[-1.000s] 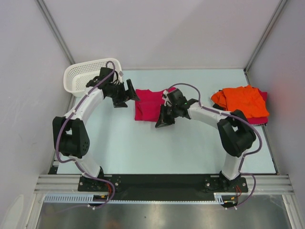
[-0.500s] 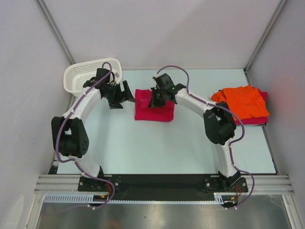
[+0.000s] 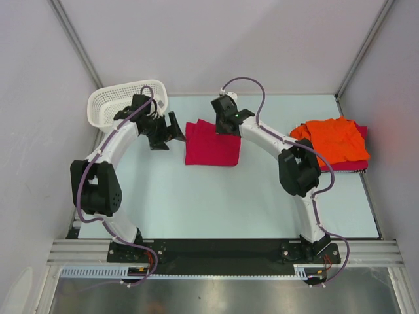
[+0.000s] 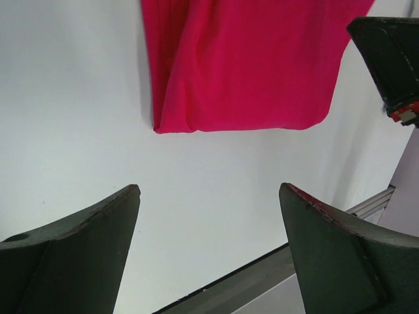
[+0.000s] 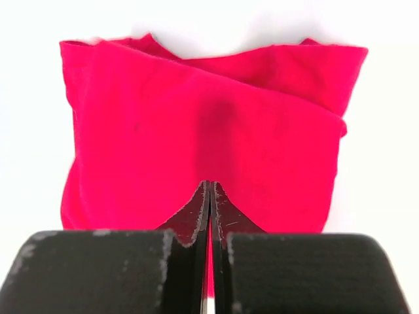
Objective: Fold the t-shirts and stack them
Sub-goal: Smooth out wrinkles on the folded tshirt
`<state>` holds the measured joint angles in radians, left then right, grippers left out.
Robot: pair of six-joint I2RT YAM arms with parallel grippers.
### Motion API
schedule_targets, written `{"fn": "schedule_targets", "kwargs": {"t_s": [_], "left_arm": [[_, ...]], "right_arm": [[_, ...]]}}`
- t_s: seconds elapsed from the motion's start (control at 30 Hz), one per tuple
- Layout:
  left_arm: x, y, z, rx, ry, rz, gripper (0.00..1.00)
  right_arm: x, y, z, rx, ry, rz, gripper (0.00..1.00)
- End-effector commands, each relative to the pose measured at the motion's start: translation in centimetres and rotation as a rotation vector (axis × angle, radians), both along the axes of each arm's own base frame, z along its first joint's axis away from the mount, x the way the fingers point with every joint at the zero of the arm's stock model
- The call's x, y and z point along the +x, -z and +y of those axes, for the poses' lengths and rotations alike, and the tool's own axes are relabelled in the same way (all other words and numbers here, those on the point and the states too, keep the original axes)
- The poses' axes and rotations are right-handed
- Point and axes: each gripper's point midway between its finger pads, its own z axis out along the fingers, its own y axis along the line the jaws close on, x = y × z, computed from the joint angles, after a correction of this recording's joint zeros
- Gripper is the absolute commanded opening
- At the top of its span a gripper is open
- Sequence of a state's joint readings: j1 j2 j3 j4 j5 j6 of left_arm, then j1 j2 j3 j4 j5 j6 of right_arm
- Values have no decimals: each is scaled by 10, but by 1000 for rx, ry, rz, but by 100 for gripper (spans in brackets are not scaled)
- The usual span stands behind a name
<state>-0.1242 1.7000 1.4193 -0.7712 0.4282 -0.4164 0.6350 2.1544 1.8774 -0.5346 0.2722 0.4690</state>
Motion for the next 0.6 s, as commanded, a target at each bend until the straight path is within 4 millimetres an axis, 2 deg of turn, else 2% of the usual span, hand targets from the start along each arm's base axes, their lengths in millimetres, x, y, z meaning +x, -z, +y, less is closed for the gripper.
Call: {"fn": "schedule_targets", "kwargs": {"t_s": [0.0,0.07,0.1,0.13,0.17,0.2,0.23,0.27,0.3,0.33,0.37,0.4,0.43,0.47,0.5,0.53,0.57], "left_arm": [[4,-20,-10,-78,38,-85,93],[11,-26,-19,-133,57,-121,89],[12,-26,-24,-156,60,-121,85],[16,-28,-29,-180,74,-128,70],[18,-19,-38,-188,92,-105,56],[25,-23,-44,-197,102,-113,40],[28,-21,-50,-203,116,-106,17],[31,-8,-62,-200,138,-75,7],[41,-18,-70,-203,154,-107,3],[46,-18,-77,-206,166,-111,12],[51,-16,-85,-189,176,-115,36],[65,-17,-89,-181,175,-130,78],[70,-12,-92,-167,171,-118,90],[78,-10,-90,-149,157,-119,99],[92,-6,-93,-146,155,-126,100],[96,-3,-94,-140,154,-116,100],[107,-12,-95,-137,154,-146,100]], "right_arm": [[3,-53,-4,19,46,-160,0],[-1,-61,-13,30,70,-170,0],[-3,-72,-17,52,88,-178,0],[-7,-64,-26,45,102,-153,0],[-8,-62,-38,43,125,-133,0],[-11,-63,-42,67,133,-119,0],[-15,-53,-50,60,141,-92,0],[-19,-49,-56,54,149,-75,0],[-20,-52,-63,65,160,-74,0],[-25,-44,-68,56,163,-54,0],[-27,-43,-71,56,168,-51,0],[-28,-43,-75,53,174,-49,0],[-29,-45,-78,52,175,-51,0],[-32,-41,-81,44,176,-41,0],[-32,-41,-83,45,179,-37,0],[-34,-40,-85,36,180,-27,0],[-34,-40,-86,34,180,-26,0]]}}
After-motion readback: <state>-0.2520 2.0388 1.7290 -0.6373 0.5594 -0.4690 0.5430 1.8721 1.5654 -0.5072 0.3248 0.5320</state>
